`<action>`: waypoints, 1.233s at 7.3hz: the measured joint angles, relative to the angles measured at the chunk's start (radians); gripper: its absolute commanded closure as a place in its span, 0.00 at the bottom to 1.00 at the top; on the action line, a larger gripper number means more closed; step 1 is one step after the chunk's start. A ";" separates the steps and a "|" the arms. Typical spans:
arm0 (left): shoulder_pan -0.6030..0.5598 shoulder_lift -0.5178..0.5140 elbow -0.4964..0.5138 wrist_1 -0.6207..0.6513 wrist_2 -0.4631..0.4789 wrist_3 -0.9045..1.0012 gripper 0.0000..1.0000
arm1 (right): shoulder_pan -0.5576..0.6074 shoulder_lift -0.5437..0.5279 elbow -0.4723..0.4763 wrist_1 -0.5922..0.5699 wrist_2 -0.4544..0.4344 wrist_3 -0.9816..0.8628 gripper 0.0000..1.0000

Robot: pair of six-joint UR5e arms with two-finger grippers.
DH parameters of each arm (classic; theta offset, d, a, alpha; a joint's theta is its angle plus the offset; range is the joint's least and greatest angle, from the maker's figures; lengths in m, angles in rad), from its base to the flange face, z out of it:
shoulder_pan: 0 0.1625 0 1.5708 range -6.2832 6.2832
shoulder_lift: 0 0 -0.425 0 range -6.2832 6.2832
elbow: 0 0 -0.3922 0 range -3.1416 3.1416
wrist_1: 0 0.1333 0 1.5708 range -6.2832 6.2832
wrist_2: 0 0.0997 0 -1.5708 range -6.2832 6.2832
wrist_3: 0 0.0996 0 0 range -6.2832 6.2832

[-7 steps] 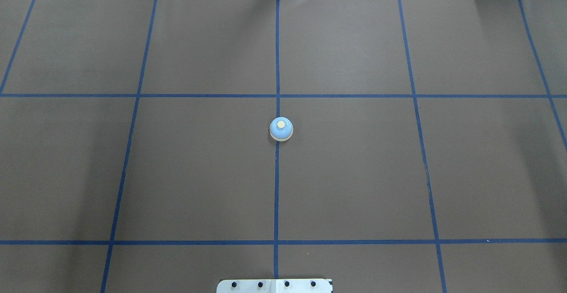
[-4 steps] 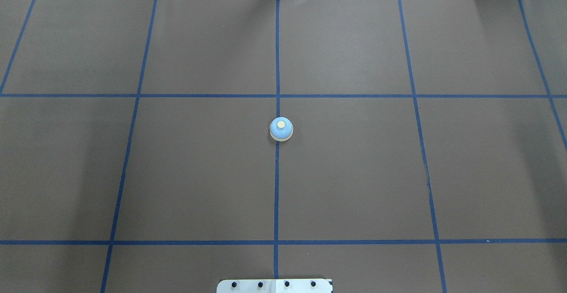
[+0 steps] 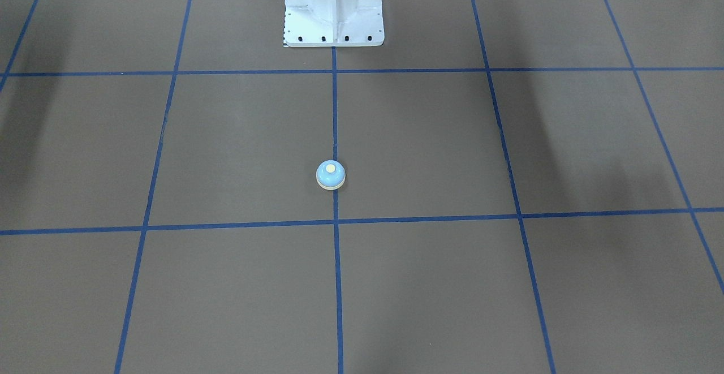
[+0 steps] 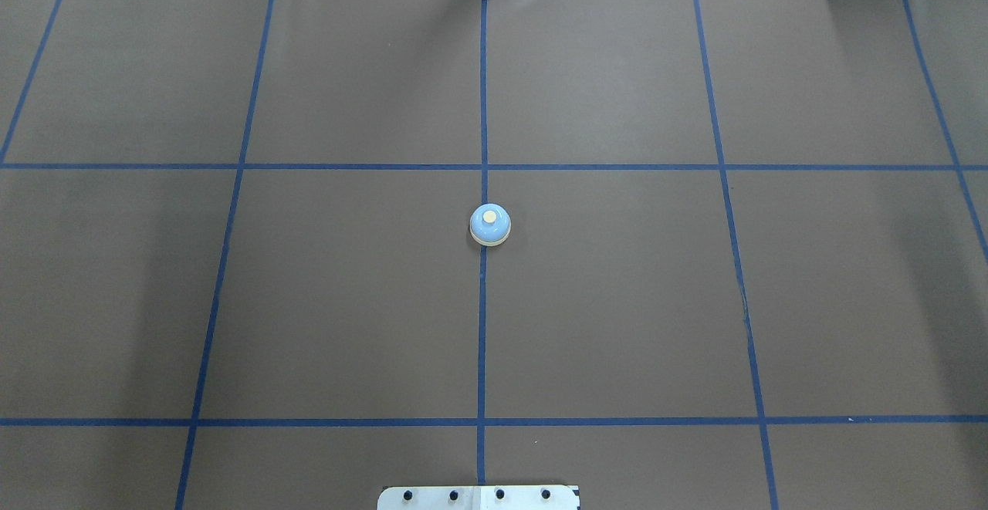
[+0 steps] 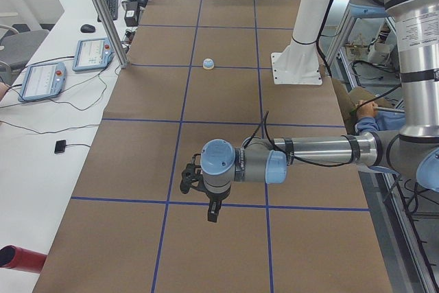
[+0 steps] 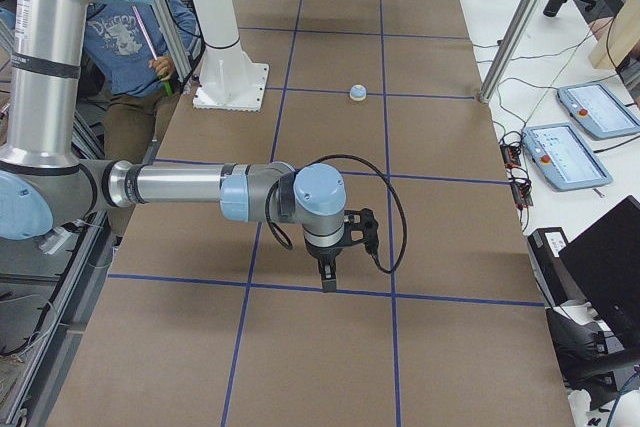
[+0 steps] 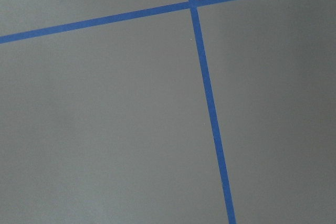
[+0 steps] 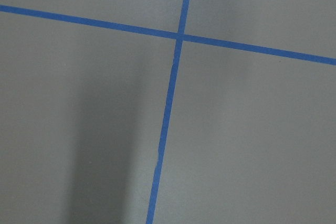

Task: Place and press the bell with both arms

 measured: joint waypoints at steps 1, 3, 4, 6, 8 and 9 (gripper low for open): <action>0.000 -0.005 -0.003 0.007 -0.003 -0.007 0.00 | -0.001 0.000 0.002 0.000 0.005 0.001 0.00; 0.000 -0.024 -0.004 0.035 -0.006 -0.062 0.00 | -0.012 0.001 0.006 -0.001 0.009 0.004 0.00; 0.000 -0.030 -0.005 0.046 -0.007 -0.087 0.00 | -0.032 0.007 0.005 -0.001 0.010 0.005 0.00; 0.001 -0.041 -0.004 0.067 -0.010 -0.130 0.00 | -0.061 0.042 -0.005 -0.004 0.015 0.005 0.00; 0.001 -0.044 -0.002 0.072 -0.038 -0.141 0.00 | -0.065 0.051 -0.009 -0.004 0.019 0.000 0.00; 0.000 -0.040 -0.005 0.069 -0.050 -0.141 0.00 | -0.065 0.043 -0.009 -0.003 0.020 -0.004 0.00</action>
